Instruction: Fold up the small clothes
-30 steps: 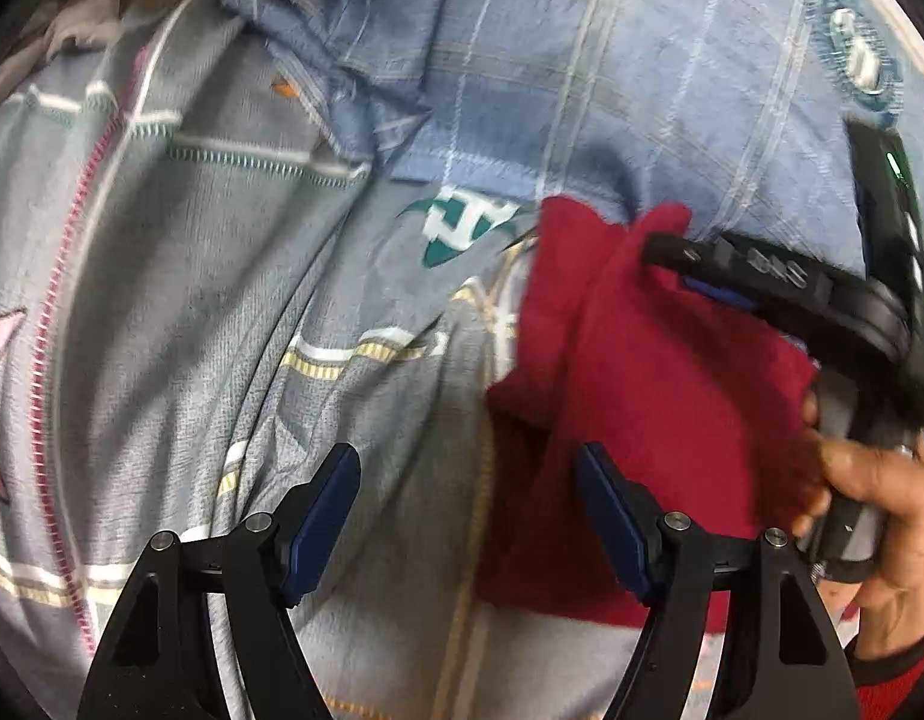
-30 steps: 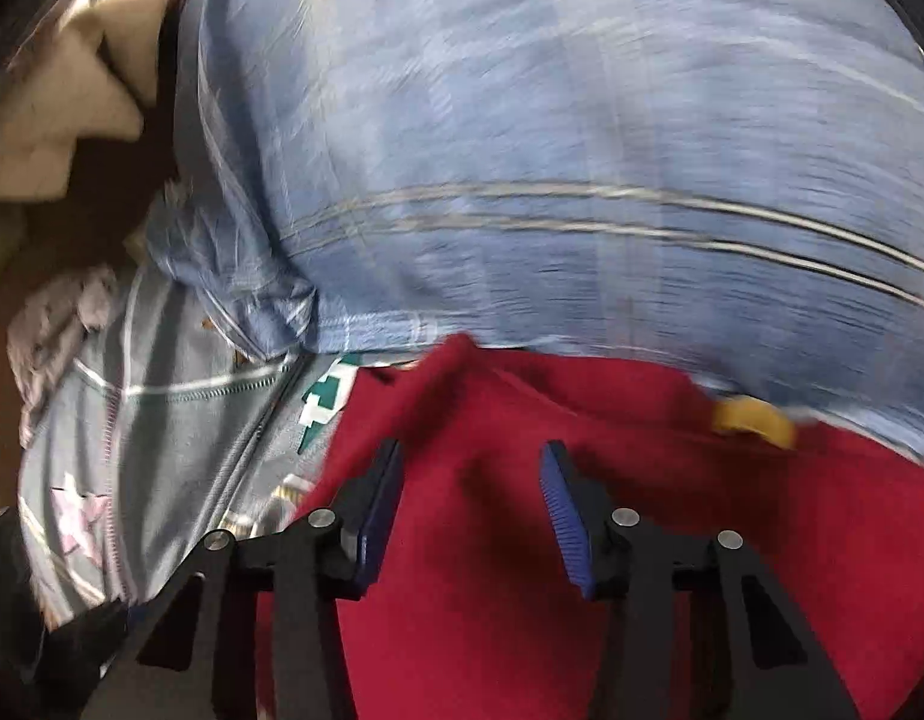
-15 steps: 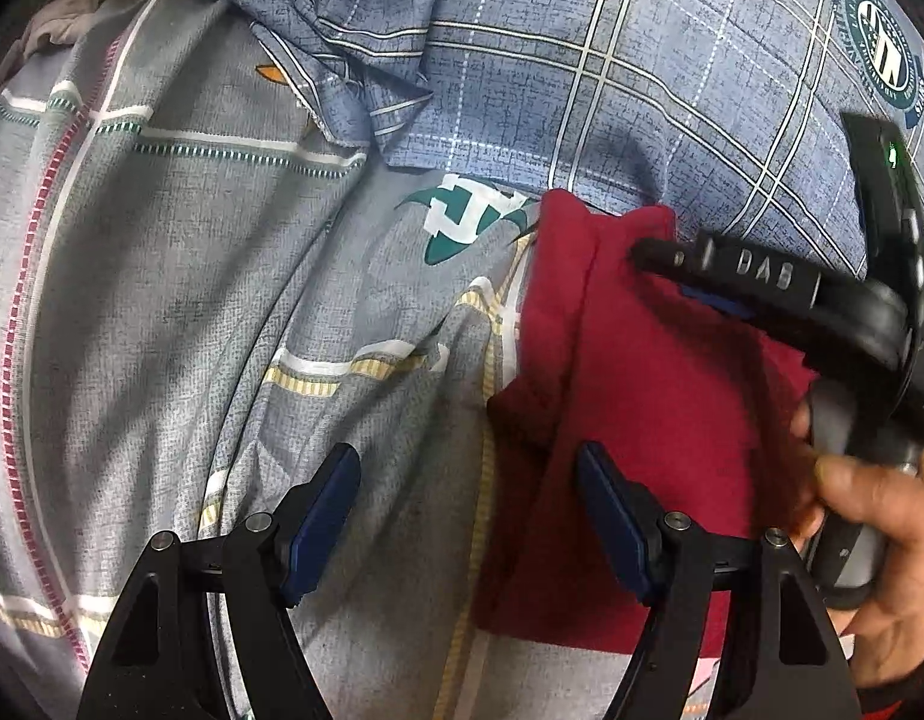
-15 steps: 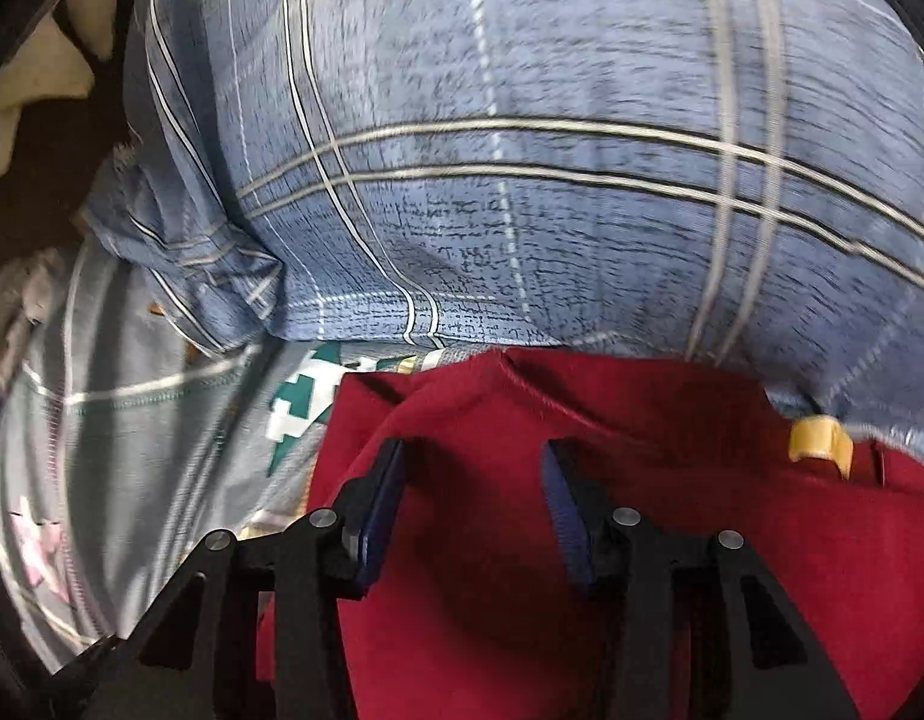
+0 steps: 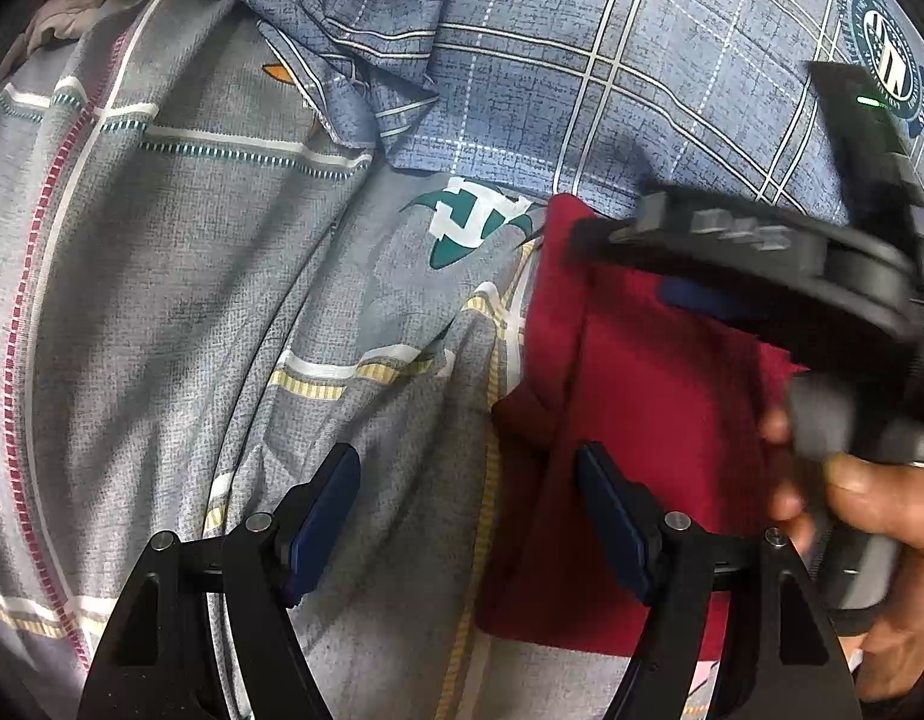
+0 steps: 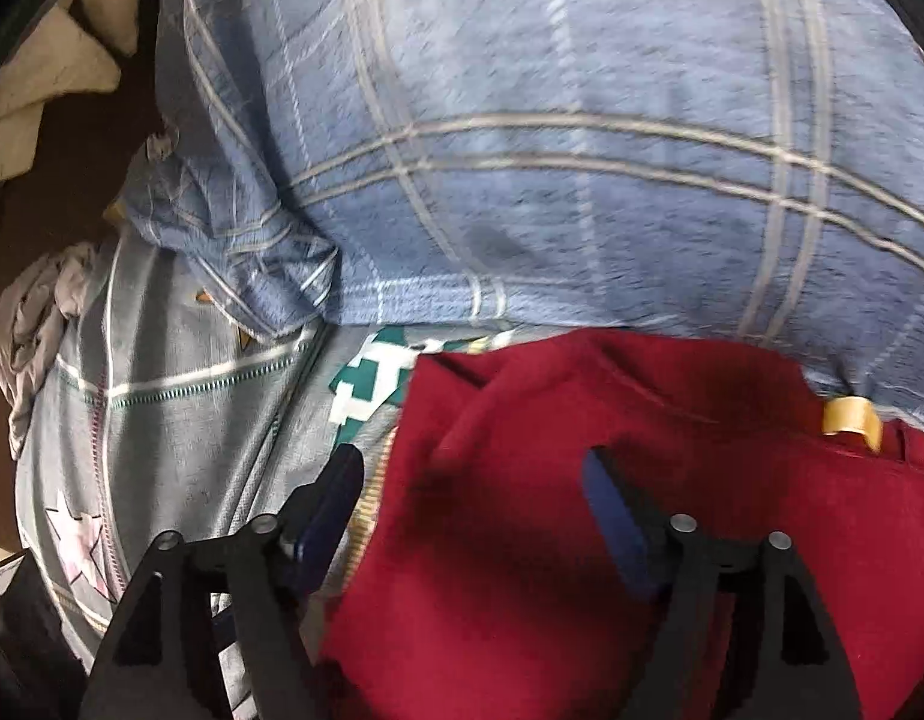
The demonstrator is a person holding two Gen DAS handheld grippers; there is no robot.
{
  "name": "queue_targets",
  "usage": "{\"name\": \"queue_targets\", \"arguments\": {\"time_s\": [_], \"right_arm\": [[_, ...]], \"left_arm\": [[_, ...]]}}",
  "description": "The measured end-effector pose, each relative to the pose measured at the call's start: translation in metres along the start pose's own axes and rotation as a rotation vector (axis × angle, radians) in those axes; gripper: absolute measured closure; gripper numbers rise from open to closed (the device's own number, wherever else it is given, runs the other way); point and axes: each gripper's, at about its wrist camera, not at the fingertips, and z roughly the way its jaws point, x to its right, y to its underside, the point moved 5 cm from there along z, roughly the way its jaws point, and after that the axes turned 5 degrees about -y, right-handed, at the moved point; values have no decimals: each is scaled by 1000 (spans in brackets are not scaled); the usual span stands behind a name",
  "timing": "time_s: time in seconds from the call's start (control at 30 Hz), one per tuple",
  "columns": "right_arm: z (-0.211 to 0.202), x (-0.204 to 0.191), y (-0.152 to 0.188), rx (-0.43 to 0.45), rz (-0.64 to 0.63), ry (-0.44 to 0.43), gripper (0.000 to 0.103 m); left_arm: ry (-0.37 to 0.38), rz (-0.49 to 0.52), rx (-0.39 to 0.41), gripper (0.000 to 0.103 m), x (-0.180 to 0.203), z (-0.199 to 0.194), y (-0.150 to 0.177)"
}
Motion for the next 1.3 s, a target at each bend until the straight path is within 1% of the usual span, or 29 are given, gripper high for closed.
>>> {"name": "queue_targets", "arguments": {"time_s": [0.1,0.13,0.17,0.2,0.23,0.27,0.3,0.33,0.4,0.47,0.53,0.6,0.7,0.77,0.87,1.1,1.2,1.23,1.27,1.3], "right_arm": [[27,-8,-1,-48,-20,42,23],[32,-11,-2,-40,-56,77,23],[34,-14,-4,-27,-98,112,27],[36,-14,-4,-19,-123,140,39],[37,-14,-6,-10,-131,160,46],[36,-12,-6,-1,-129,156,56],[32,-10,-7,6,-113,111,71],[27,-8,-7,9,-97,75,79],[13,-5,-8,36,-75,34,85],[1,-3,-9,58,-68,8,86],[-12,0,-8,72,-65,-11,87],[-18,0,-9,84,-62,-19,88],[-28,9,-8,85,-57,-23,88],[-30,11,-7,82,-54,-21,88],[-21,7,-8,76,-58,-14,88],[-29,7,-7,85,-65,-12,89],[-32,8,-6,88,-67,-13,89],[-32,8,-6,89,-66,-13,89],[-33,9,-6,89,-66,-15,89],[-33,9,-6,88,-65,-15,90]], "left_arm": [[7,-5,-2,29,-1,1,-2],[10,-5,-3,29,-2,1,-2],[17,-2,-4,29,-1,1,-3],[26,-1,-3,29,-1,0,-3],[37,-3,-1,29,-1,-1,-4],[53,-5,3,29,0,-2,-5],[69,-5,6,29,0,-3,-6],[88,-1,6,29,2,-4,-6],[125,8,2,29,6,-5,-6],[160,19,-12,29,10,-3,-6],[179,28,-23,29,12,-1,-6],[172,34,-27,29,14,3,-7],[127,22,-27,29,10,9,-9],[113,5,-29,29,8,11,-11],[114,-18,-35,29,6,14,-13],[99,2,-23,29,11,13,-15],[115,-3,-20,29,10,16,-16],[126,-5,-19,31,10,16,-16],[145,-2,2,32,10,18,-17],[171,-3,-3,39,12,21,-16]]}}
